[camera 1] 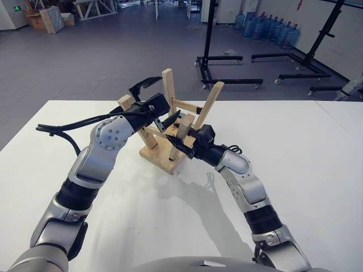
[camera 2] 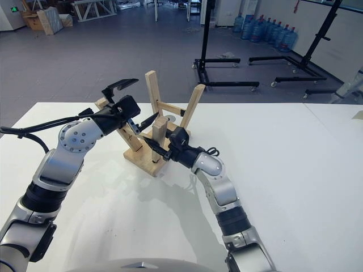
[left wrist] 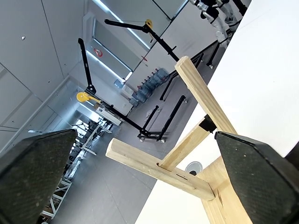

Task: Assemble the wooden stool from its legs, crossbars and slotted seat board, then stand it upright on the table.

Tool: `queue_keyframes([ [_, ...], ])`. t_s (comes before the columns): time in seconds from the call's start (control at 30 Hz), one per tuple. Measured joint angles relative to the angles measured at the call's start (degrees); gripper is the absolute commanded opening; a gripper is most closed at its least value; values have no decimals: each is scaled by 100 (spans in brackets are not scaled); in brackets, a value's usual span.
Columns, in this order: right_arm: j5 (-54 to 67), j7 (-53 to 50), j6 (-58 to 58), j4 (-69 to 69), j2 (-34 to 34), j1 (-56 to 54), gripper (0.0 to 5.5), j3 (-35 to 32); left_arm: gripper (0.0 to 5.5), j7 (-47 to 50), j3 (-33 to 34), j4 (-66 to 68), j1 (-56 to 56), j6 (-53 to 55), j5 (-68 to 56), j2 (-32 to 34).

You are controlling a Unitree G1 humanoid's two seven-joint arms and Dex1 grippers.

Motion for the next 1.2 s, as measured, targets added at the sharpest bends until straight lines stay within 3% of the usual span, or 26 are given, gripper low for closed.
queue_keyframes([
  [0.43,21,-4,12,-3,14,1,206,-7,540,34,153,210,130,-693,758,461],
  [0.77,-30,-42,51,-15,12,7,206,34,540,616,-130,841,735,-1402,1326,203],
  [1.2,-54,-114,13,2,23,15,206,96,540,290,171,345,314,-991,1257,-8],
])
